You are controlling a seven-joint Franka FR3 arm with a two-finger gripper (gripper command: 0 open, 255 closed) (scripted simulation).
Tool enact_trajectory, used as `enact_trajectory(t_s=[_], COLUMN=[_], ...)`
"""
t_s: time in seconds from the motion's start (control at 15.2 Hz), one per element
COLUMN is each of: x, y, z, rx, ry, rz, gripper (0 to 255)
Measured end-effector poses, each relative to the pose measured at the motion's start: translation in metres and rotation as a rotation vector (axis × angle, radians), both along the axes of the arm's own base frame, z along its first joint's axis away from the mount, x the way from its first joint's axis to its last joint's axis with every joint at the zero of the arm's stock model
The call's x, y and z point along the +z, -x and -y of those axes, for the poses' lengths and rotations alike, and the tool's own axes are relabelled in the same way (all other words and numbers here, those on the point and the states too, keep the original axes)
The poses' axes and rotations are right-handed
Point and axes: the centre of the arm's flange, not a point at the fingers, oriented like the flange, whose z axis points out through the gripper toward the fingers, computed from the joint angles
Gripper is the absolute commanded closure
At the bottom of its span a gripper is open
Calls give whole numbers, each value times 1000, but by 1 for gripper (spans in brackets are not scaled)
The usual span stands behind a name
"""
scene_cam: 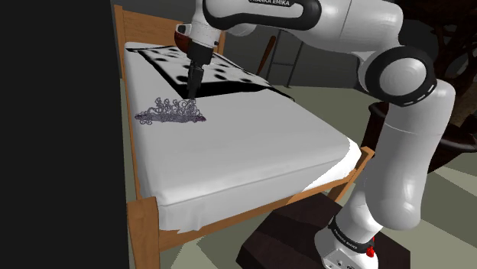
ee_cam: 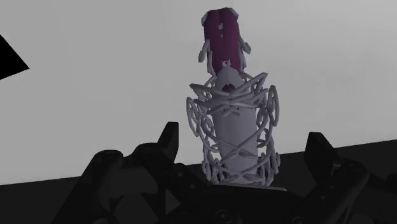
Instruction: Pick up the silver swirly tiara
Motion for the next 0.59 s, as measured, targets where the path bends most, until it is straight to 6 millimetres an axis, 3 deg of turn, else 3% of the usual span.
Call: enact_trajectory(t_s=[0.26, 0.59], x=[8, -17], y=[-15, -16], z=[-33, -35], rx=[97, 109], ry=[-19, -21], rz=[33, 37], gripper=[0, 0])
